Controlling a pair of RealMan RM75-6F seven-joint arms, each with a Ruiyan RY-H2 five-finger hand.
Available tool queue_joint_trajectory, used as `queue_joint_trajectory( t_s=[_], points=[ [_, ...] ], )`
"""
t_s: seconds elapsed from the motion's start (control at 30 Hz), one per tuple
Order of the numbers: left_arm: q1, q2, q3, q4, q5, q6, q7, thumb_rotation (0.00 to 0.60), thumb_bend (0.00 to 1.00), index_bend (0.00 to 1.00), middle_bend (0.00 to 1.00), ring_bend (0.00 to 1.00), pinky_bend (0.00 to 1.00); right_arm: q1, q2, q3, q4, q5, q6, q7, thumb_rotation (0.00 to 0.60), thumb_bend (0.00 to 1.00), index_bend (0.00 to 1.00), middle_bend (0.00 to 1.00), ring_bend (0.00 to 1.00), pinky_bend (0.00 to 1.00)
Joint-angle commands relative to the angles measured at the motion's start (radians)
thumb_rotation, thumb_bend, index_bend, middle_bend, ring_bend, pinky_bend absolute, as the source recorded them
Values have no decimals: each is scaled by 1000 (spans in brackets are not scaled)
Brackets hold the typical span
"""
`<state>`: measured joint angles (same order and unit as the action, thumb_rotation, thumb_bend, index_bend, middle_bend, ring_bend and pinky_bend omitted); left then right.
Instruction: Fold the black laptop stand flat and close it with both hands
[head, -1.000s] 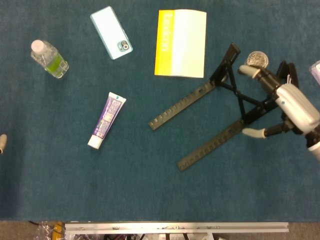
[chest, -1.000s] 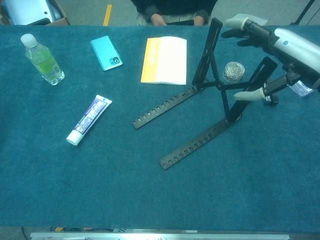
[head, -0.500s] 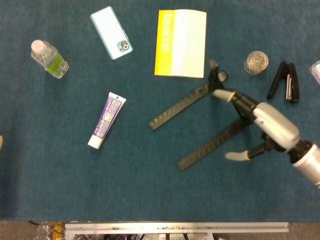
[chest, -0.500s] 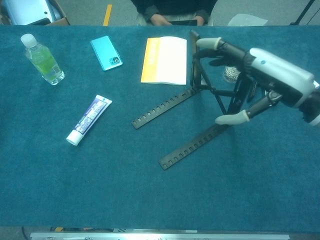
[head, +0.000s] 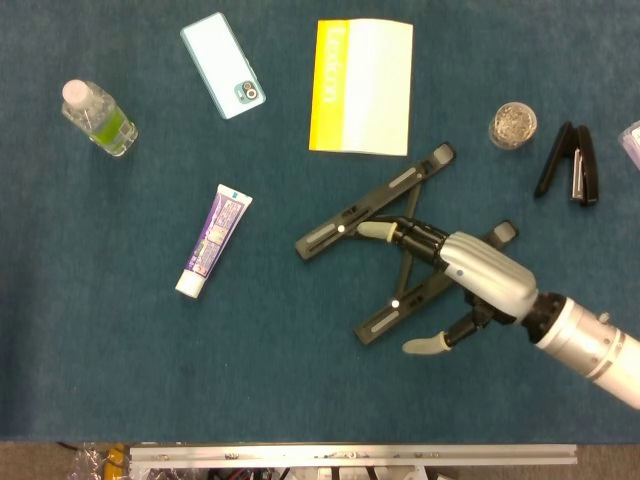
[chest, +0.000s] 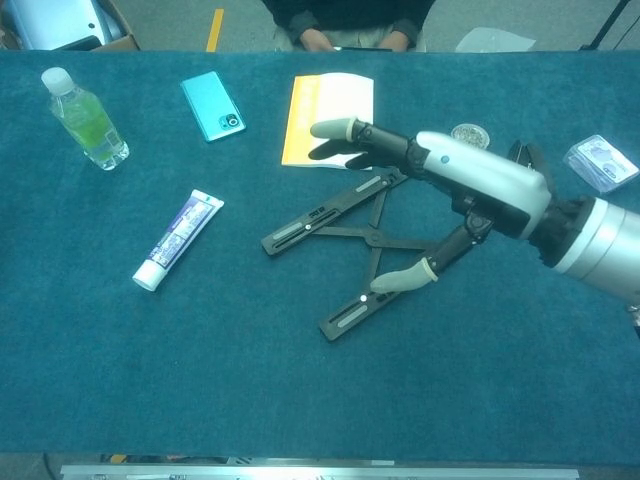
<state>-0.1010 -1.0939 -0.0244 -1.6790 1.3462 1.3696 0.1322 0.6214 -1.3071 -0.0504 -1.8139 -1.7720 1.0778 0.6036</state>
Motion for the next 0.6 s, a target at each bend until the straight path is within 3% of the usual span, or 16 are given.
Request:
queue_joint_trajectory(
  t_s=[0.03, 0.6],
  points=[
    [3, -1, 1, 1, 0, 2, -3, 600, 325, 114, 148, 132, 163, 6, -27, -12, 51, 17, -46, -126, 600, 0, 0, 122, 0, 91],
    [11, 17, 7, -15, 17, 14, -6, 600, 324, 106, 143, 100, 144, 12, -226, -17, 182, 78, -168, -653, 600, 0, 0, 5, 0, 41]
  ],
)
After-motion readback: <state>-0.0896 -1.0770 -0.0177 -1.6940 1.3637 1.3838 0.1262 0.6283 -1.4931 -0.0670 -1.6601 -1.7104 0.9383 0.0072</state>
